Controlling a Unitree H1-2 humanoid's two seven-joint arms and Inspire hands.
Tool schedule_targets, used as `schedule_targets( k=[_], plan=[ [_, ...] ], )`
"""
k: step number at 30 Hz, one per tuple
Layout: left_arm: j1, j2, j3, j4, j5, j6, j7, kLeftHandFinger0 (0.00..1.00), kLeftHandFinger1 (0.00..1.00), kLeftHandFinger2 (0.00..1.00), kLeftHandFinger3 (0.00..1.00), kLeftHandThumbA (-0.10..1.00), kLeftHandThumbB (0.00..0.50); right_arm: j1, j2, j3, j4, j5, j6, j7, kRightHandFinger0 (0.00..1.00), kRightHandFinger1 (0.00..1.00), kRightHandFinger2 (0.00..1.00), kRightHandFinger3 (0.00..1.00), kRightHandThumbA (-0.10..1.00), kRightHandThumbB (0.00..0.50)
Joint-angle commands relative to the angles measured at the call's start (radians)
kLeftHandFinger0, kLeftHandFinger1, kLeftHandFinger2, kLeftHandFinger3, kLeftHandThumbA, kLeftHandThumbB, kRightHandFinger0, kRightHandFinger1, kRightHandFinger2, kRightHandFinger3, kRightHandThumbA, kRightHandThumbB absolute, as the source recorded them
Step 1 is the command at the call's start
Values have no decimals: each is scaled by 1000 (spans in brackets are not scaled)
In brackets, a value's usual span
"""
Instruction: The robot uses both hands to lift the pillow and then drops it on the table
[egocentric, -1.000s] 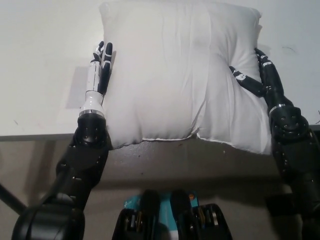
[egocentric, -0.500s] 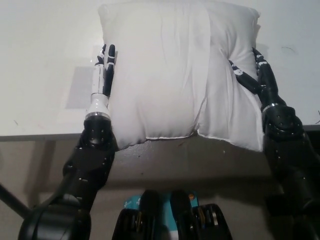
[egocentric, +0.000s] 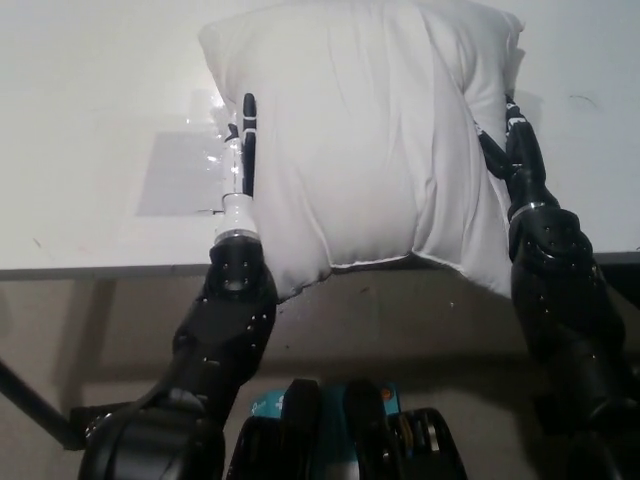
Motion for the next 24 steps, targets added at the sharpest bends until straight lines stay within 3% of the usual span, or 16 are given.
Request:
schedule_targets(
  k=[1, 4, 9, 15, 21, 22, 24],
  plan=[
    [-92, -122, -26, 14, -9, -39, -51, 1000, 1000, 1000, 1000, 1000, 105, -71, 90, 32, -18, 29, -4, 45, 1000, 1000, 1000, 1000, 1000, 317],
    [-109, -126, -30, 30, -13, -35, -48, 1000, 1000, 1000, 1000, 1000, 123, -72, 90, 34, -13, 33, -10, 55, 1000, 1000, 1000, 1000, 1000, 310],
    [-124, -127, -38, 34, -22, -36, -60, 1000, 1000, 1000, 1000, 1000, 106, -77, 83, 51, -12, 15, -18, 56, 1000, 1000, 1000, 1000, 1000, 302],
    [-141, -110, -71, -10, -13, 1, -87, 1000, 1000, 1000, 1000, 1000, 144, -71, 61, 77, -99, -2, -6, 77, 1000, 1000, 1000, 1000, 1000, 384],
    [-185, -84, -100, -101, -16, 36, -103, 1000, 1000, 1000, 1000, 1000, 179, -99, 20, 103, -232, -1, 23, 90, 1000, 1000, 1000, 1000, 1000, 372],
    [-192, -80, -100, -114, -22, 39, -115, 1000, 1000, 1000, 1000, 1000, 178, -108, 13, 110, -244, -8, 21, 87, 1000, 1000, 1000, 1000, 1000, 357],
    [-216, -74, -101, -149, -32, 22, -121, 1000, 1000, 1000, 1000, 1000, 115, -134, -7, 125, -285, -31, 29, 71, 1000, 1000, 1000, 1000, 1000, 349]
  ],
)
